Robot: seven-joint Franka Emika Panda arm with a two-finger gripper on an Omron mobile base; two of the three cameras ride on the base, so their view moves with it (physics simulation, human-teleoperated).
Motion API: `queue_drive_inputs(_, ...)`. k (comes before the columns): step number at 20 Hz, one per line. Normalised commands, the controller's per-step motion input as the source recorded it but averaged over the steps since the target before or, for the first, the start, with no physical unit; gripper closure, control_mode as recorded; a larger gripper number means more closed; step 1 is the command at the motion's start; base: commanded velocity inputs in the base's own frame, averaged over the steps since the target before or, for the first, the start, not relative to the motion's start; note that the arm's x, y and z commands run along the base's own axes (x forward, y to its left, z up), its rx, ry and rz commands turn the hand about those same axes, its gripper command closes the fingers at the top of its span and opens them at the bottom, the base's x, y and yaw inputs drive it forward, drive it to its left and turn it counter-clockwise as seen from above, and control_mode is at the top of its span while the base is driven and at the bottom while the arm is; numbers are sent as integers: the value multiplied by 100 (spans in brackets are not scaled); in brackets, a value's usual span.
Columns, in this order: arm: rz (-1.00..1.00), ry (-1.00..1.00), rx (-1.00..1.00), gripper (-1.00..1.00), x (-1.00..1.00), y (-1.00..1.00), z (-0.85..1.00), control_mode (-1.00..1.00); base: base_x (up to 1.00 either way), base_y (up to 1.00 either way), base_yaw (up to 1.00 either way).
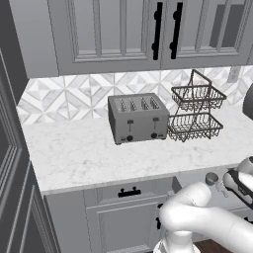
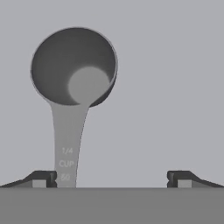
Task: Pick the measuring cup from the drawer and place it on the counter.
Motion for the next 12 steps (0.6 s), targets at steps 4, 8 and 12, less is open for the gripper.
queue_drive_inputs(4, 0, 0, 0, -100, -3, 9, 0, -100, 0, 0, 0)
queue_drive_inputs(8, 0, 0, -1, -100, -6, 23, 0, -100, 0, 0, 0)
queue_drive_inputs(12, 0, 0, -2, -100, -5, 34, 0, -100, 0, 0, 0)
